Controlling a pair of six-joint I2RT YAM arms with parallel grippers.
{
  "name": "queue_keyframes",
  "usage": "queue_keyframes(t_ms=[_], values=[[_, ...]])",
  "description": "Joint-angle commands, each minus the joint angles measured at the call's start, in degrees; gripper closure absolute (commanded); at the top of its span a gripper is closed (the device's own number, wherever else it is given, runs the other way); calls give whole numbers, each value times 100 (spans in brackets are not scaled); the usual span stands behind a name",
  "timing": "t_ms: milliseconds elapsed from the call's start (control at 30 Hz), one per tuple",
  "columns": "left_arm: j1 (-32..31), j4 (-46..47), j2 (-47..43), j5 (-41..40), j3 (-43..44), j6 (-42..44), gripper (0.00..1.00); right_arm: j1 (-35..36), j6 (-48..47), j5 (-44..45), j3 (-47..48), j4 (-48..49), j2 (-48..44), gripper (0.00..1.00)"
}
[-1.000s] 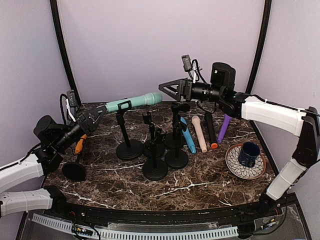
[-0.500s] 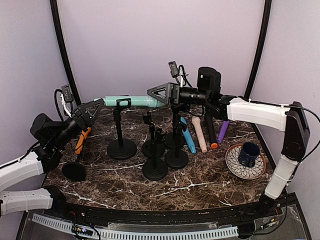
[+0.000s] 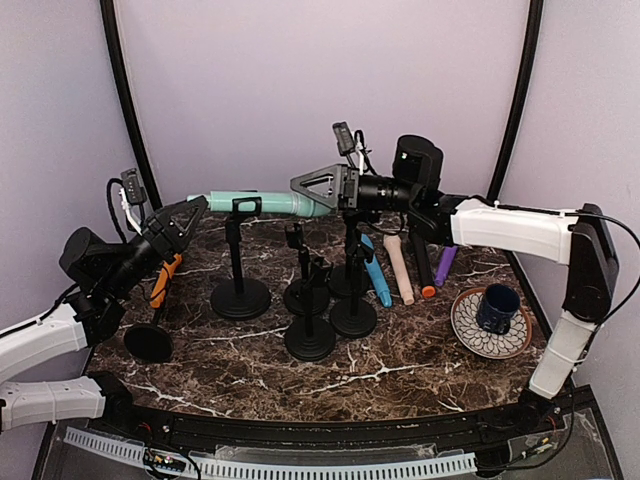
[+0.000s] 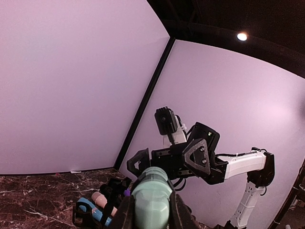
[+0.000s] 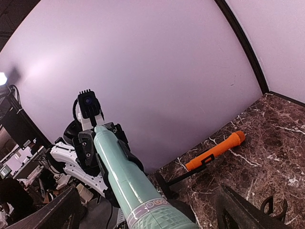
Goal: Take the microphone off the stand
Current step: Pass from the left arm to the right
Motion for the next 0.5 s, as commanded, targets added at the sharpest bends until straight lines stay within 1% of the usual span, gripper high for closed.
queue_keyframes(t_ms=[0,300,367,467], values=[[7,897,-101,-220,83,-30,100,55,62,-93,-109,342,40,1],[7,898,-163,-280,72,-60,100,55,-3,-153,-147,334,146,2],[7,854,-168,-261,93,-59,100,55,58,-280,-146,465,170,5],[9,822,-144,-231,96,-63,100,53,151,-405,-137,680,174,12]])
